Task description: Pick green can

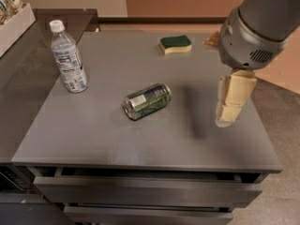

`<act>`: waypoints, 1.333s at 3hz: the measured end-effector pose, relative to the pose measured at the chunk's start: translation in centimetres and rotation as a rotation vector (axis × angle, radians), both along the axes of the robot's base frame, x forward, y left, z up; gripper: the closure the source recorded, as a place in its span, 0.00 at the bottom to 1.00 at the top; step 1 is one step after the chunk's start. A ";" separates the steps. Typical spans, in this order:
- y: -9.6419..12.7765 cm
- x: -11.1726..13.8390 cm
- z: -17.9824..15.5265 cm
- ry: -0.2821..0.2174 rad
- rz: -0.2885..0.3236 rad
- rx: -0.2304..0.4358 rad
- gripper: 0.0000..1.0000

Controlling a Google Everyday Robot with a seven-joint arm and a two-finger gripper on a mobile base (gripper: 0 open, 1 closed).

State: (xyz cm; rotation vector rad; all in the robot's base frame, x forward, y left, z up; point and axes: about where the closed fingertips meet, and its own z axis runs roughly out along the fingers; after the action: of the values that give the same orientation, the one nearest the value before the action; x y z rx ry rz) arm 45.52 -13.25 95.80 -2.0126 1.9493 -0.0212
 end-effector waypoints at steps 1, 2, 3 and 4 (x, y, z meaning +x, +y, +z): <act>3.4 0.9 -0.7 -0.015 0.105 -0.006 0.00; 6.6 1.8 -1.8 -0.013 0.200 -0.007 0.00; 9.3 2.8 -3.2 0.000 0.273 -0.010 0.00; 11.6 3.3 -5.0 0.030 0.337 -0.022 0.00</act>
Offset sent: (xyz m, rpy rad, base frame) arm 0.0310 0.1040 -0.0360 -0.0100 0.0046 0.3244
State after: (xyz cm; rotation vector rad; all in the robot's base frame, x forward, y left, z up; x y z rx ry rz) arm 48.85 -1.69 90.77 -2.3411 1.6079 0.0687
